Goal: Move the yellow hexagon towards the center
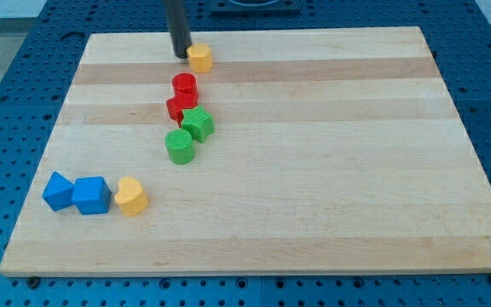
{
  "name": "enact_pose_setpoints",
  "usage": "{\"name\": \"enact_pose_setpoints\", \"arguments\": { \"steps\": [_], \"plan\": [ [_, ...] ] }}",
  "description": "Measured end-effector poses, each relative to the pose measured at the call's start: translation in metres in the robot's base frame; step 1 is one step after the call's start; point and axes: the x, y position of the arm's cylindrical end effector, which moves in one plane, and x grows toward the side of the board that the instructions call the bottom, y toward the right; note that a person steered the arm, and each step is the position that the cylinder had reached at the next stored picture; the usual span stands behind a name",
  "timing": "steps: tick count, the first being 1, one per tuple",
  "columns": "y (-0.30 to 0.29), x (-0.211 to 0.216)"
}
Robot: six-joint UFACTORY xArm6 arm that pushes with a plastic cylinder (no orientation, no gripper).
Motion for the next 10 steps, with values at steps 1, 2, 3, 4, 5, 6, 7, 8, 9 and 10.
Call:
{"name": "enact_pose_setpoints", "arguments": {
  "steps": [1, 2, 3, 4, 5, 6, 7, 8, 9, 10],
  "plan": [
    [0.067, 0.018],
    [0.135, 0.039],
    [0.167, 0.048],
    [0.163, 0.022],
    [0.125, 0.008],
    [0.076, 0.024],
    [0.056, 0.045],
    [0.080, 0.077],
    [0.116, 0.079],
    [0.113, 0.056]
  ]
}}
